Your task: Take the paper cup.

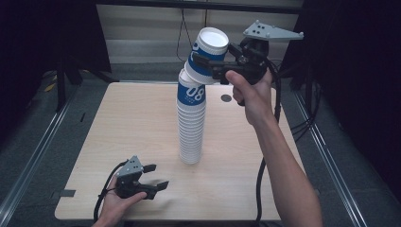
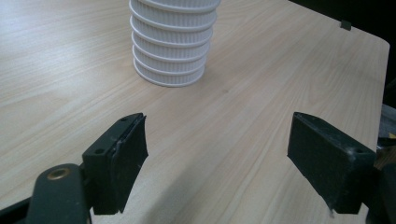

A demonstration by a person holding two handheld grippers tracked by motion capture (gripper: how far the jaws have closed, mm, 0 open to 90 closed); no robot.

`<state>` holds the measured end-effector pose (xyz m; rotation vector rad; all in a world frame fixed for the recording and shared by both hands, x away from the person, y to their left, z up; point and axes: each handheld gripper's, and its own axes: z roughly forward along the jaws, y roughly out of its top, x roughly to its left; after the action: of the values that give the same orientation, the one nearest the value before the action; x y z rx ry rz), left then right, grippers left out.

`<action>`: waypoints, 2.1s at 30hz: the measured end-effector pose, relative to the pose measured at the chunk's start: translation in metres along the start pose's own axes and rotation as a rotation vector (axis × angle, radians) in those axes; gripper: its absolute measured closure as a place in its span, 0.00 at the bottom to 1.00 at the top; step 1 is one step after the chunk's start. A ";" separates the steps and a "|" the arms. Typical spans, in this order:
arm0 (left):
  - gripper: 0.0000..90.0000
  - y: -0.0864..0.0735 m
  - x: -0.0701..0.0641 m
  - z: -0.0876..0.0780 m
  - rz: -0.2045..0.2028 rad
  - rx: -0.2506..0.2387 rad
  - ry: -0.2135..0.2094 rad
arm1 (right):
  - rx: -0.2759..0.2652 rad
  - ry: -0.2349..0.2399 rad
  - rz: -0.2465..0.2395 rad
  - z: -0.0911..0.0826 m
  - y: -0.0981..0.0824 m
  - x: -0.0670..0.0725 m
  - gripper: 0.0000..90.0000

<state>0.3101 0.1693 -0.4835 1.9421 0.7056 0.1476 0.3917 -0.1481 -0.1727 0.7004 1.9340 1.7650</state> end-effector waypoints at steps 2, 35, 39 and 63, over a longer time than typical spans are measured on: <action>0.21 0.000 0.000 0.000 -0.004 -0.002 0.003 | 0.004 -0.011 0.000 -0.007 -0.001 -0.002 0.30; 0.20 0.018 -0.005 0.004 -0.006 -0.024 -0.022 | 0.089 -0.095 0.069 -0.075 -0.081 -0.022 0.30; 0.21 0.025 -0.011 0.006 0.036 -0.039 -0.039 | 0.107 -0.078 0.076 -0.075 -0.093 -0.020 0.30; 0.20 0.072 -0.014 0.010 0.061 -0.158 -0.106 | 0.081 -0.028 0.169 -0.066 -0.171 -0.005 0.30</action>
<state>0.3320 0.1317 -0.4241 1.8070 0.5489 0.1332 0.3413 -0.2137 -0.3361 0.9361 1.9880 1.7716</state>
